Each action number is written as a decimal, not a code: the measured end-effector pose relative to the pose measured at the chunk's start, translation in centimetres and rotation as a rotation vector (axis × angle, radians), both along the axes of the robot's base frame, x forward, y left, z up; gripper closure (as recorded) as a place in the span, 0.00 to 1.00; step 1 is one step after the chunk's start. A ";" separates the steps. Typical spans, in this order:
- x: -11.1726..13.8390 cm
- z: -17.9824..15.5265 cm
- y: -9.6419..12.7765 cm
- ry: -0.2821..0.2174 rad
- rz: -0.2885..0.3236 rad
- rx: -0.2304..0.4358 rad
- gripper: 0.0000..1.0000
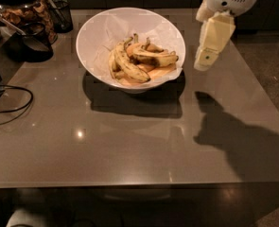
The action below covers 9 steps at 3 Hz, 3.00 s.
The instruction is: Pick banana from white bowl
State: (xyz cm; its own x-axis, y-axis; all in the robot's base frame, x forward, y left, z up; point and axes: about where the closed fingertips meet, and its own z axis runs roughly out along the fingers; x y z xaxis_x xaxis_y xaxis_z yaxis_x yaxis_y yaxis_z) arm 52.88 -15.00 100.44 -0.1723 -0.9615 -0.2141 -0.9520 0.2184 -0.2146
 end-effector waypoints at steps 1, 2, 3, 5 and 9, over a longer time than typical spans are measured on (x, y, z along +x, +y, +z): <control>1.9 -0.9 0.9 0.023 -0.009 -0.008 0.26; 3.8 -2.0 1.6 0.046 -0.021 -0.013 0.38; 5.5 -2.9 2.8 0.058 -0.021 -0.020 0.49; 6.8 -3.9 6.1 0.078 0.006 -0.035 0.52; 7.5 -6.2 11.3 0.166 0.006 -0.004 0.51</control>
Offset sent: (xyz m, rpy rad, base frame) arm 0.0302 0.0097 -0.0383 -0.0734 0.1973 -0.0319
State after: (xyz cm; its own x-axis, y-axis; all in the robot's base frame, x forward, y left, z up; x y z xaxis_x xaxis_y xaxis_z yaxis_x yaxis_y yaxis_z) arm 60.42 -3.71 94.22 -0.1989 -0.9635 -0.1795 -0.9758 0.2116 -0.0547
